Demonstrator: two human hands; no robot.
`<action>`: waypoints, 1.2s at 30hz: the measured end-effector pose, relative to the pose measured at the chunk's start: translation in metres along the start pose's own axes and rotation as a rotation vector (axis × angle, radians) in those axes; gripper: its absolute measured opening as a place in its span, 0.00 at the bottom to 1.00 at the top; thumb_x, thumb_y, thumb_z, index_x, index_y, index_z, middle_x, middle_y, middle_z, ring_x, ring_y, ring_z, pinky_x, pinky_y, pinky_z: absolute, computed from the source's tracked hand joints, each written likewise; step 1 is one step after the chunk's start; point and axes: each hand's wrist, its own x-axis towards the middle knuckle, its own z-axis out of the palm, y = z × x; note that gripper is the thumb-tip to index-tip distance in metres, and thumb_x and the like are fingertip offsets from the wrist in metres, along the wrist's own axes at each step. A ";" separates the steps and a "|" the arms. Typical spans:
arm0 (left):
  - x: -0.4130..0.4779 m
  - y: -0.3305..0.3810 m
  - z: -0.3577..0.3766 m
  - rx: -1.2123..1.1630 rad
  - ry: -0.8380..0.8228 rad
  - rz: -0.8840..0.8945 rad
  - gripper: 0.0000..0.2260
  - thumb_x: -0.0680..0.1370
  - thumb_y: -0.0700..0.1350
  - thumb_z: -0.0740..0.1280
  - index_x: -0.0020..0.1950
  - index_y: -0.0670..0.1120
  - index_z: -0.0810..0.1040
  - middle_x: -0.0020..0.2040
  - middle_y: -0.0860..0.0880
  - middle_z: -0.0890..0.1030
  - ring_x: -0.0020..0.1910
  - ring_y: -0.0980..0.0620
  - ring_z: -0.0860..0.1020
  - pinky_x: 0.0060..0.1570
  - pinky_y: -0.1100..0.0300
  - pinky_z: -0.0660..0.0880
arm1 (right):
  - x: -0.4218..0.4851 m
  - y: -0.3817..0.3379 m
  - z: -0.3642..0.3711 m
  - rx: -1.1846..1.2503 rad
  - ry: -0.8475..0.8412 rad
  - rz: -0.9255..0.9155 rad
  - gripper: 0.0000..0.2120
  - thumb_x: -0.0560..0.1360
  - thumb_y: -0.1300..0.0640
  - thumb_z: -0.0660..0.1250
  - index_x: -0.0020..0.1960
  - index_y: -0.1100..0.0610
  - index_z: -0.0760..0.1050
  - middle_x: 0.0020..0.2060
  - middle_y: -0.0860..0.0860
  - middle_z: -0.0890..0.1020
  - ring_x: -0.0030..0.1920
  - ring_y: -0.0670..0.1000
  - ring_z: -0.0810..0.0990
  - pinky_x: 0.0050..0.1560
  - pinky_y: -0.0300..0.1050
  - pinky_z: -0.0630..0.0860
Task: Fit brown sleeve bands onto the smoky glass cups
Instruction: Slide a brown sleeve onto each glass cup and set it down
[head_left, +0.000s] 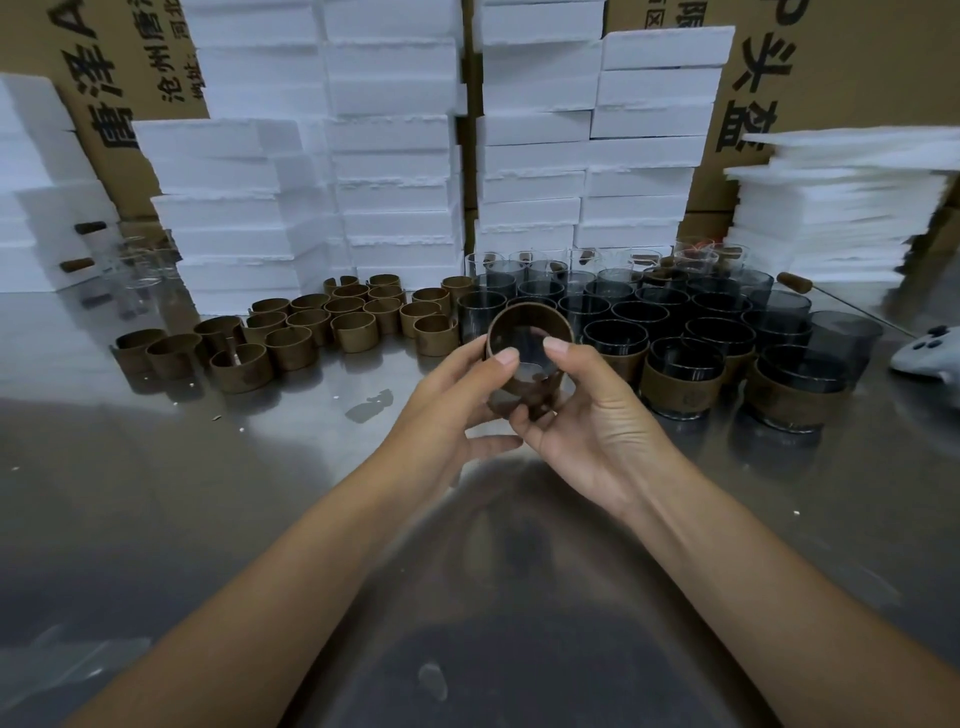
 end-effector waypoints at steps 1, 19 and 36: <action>0.000 -0.001 0.000 0.009 0.003 0.021 0.17 0.69 0.58 0.70 0.56 0.56 0.80 0.53 0.50 0.84 0.54 0.50 0.82 0.52 0.50 0.80 | 0.000 0.000 0.000 0.010 -0.005 -0.003 0.07 0.63 0.56 0.70 0.41 0.52 0.82 0.46 0.55 0.82 0.50 0.53 0.78 0.36 0.36 0.77; -0.003 0.000 0.004 0.104 0.196 0.149 0.12 0.79 0.49 0.64 0.58 0.48 0.81 0.47 0.45 0.85 0.47 0.44 0.83 0.45 0.56 0.82 | 0.004 0.004 -0.005 -0.056 0.064 -0.034 0.04 0.64 0.51 0.75 0.35 0.51 0.85 0.39 0.54 0.84 0.41 0.52 0.83 0.35 0.39 0.79; 0.004 -0.003 -0.004 0.075 0.224 0.152 0.15 0.73 0.53 0.65 0.55 0.49 0.82 0.50 0.47 0.85 0.45 0.47 0.84 0.45 0.57 0.80 | 0.003 0.006 -0.001 -0.010 0.091 -0.029 0.23 0.59 0.45 0.72 0.49 0.59 0.80 0.41 0.54 0.86 0.41 0.50 0.85 0.37 0.40 0.80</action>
